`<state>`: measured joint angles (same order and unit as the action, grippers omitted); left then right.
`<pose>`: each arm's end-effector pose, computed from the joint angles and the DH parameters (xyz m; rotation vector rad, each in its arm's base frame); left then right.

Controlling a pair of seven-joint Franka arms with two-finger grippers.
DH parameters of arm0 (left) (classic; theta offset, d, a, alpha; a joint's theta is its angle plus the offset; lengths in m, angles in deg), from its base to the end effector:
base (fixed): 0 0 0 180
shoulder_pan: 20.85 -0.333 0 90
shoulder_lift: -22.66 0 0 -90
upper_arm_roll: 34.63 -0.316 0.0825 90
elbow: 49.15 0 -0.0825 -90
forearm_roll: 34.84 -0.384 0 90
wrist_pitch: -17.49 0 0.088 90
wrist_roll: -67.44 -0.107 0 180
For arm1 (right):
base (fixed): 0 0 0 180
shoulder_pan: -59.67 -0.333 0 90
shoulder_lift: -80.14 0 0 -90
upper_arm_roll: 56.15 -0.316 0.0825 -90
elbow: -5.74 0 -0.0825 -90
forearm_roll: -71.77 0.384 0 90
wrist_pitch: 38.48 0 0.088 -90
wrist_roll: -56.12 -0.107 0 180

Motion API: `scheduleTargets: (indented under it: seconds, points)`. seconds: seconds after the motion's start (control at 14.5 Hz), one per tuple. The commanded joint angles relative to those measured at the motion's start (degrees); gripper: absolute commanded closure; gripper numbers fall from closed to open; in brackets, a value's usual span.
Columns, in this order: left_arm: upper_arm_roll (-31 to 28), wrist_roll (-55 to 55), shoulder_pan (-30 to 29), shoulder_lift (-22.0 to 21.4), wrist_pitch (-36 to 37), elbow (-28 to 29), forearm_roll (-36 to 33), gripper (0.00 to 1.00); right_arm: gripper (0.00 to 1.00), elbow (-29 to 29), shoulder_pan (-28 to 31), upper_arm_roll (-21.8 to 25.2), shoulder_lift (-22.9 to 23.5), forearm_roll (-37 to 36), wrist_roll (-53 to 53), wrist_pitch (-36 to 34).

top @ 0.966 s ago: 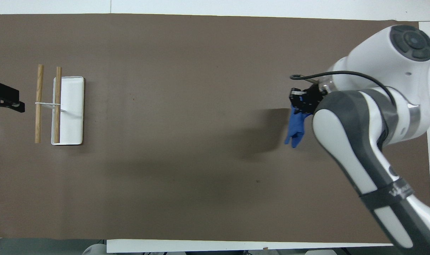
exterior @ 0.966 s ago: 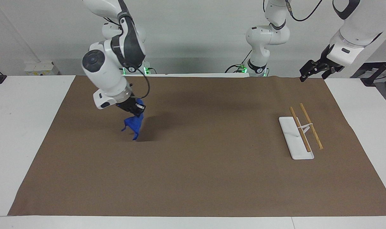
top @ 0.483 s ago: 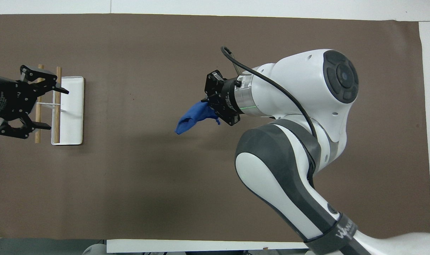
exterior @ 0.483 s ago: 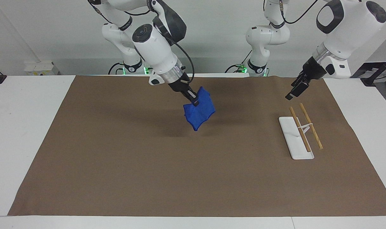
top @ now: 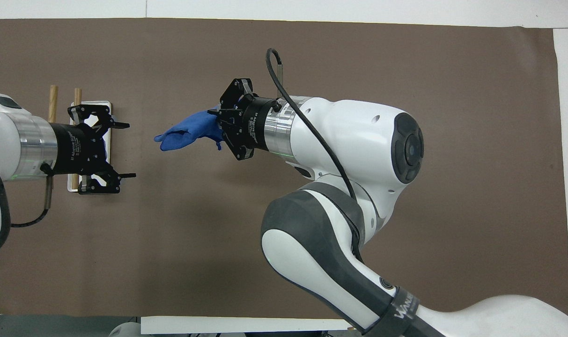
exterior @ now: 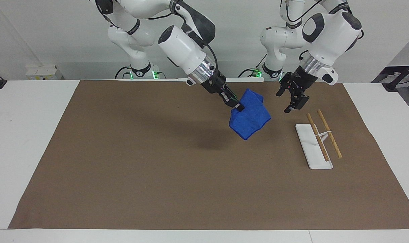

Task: Right arm passes towel to left arm to hang
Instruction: 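Carry the towel toward the left gripper while the left gripper reaches out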

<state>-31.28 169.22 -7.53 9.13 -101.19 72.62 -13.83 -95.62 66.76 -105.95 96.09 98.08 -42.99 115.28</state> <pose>0.4769 -0.1641 0.5312 1.9230 2.0480 -0.2626 0.5324 0.3965 0.5314 -1.7350 1.5020 0.3435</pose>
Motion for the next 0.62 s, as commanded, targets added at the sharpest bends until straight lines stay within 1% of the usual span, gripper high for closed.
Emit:
scheduleTargets:
  seconds: [0.0,0.14,0.21,0.34,0.55]
  points:
    - [-0.53,4.56,1.26,-1.41,-4.62,2.68,3.24,0.0,1.0,1.16,0.64,-1.61,1.37,1.11,-1.0,0.67]
    - [-0.53,4.57,1.87,-0.54,-7.87,3.04,3.6,0.0,1.0,1.6,0.64,-2.48,1.8,1.02,-2.4,0.76]
    - [-0.53,4.56,3.01,-0.01,-8.15,3.04,3.69,0.0,1.0,1.86,0.64,-2.75,2.07,1.02,-2.5,1.02]
    - [-0.53,4.39,3.29,0.78,-8.59,2.95,3.77,0.0,1.0,1.86,0.56,-2.84,2.16,1.02,-2.76,2.69]
    - [-0.53,4.39,4.16,0.61,-8.15,3.12,4.48,0.01,1.0,1.86,0.56,-3.28,2.51,1.02,-3.38,2.78]
